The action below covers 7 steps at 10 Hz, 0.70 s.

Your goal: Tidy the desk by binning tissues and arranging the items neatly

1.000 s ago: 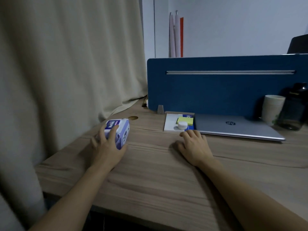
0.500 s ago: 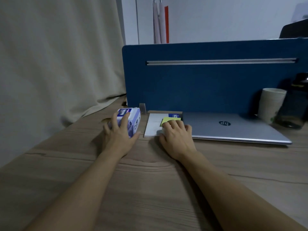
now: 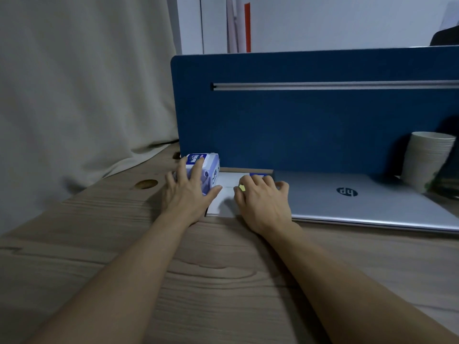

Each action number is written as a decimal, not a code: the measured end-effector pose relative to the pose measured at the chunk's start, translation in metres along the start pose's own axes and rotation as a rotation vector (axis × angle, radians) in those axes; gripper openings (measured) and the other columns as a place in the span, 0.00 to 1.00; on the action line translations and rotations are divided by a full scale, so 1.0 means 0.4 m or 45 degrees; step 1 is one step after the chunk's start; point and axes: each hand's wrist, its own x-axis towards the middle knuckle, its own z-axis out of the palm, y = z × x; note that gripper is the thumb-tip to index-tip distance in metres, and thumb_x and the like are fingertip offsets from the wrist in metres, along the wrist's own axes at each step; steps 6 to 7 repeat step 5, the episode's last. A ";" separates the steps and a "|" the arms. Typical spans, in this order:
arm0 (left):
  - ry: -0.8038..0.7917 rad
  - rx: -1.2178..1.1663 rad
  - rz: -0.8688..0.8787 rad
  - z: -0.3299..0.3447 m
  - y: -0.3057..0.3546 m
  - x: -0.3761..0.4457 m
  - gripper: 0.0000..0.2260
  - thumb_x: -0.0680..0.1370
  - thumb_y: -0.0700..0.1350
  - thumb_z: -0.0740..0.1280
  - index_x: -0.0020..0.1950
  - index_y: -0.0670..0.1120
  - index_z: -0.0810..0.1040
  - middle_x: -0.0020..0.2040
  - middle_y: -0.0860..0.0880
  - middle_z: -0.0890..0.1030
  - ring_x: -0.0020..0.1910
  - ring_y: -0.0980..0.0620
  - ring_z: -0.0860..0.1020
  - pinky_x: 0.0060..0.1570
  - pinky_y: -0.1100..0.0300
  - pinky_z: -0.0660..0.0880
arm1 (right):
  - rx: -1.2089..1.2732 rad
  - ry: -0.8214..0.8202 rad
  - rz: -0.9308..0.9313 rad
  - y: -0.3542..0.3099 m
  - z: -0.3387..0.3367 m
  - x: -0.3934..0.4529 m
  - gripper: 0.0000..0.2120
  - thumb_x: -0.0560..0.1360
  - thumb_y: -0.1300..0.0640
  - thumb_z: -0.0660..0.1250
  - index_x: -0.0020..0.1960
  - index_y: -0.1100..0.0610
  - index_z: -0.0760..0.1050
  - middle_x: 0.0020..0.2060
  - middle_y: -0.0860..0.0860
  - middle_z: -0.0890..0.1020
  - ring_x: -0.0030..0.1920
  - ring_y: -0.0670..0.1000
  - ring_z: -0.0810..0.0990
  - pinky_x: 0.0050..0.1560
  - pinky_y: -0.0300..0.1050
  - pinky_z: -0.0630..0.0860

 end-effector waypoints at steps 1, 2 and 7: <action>0.015 -0.040 0.002 -0.005 0.002 -0.003 0.35 0.74 0.69 0.56 0.77 0.55 0.54 0.78 0.44 0.54 0.65 0.37 0.63 0.59 0.45 0.68 | 0.000 0.000 0.019 0.000 -0.004 0.000 0.17 0.80 0.46 0.48 0.51 0.52 0.73 0.47 0.48 0.79 0.52 0.54 0.73 0.56 0.56 0.61; 0.014 -0.101 -0.001 -0.018 0.007 -0.019 0.33 0.76 0.67 0.55 0.78 0.56 0.52 0.79 0.46 0.52 0.68 0.38 0.60 0.62 0.45 0.67 | -0.020 -0.003 0.022 0.001 -0.016 -0.010 0.17 0.80 0.46 0.48 0.51 0.52 0.74 0.47 0.48 0.79 0.52 0.54 0.74 0.56 0.55 0.61; -0.076 -0.162 0.061 -0.101 0.012 -0.125 0.26 0.80 0.57 0.58 0.76 0.48 0.62 0.79 0.48 0.59 0.76 0.42 0.56 0.69 0.45 0.64 | 0.068 -0.125 0.068 0.045 -0.088 -0.105 0.14 0.81 0.46 0.51 0.55 0.51 0.72 0.54 0.50 0.78 0.55 0.55 0.73 0.54 0.55 0.64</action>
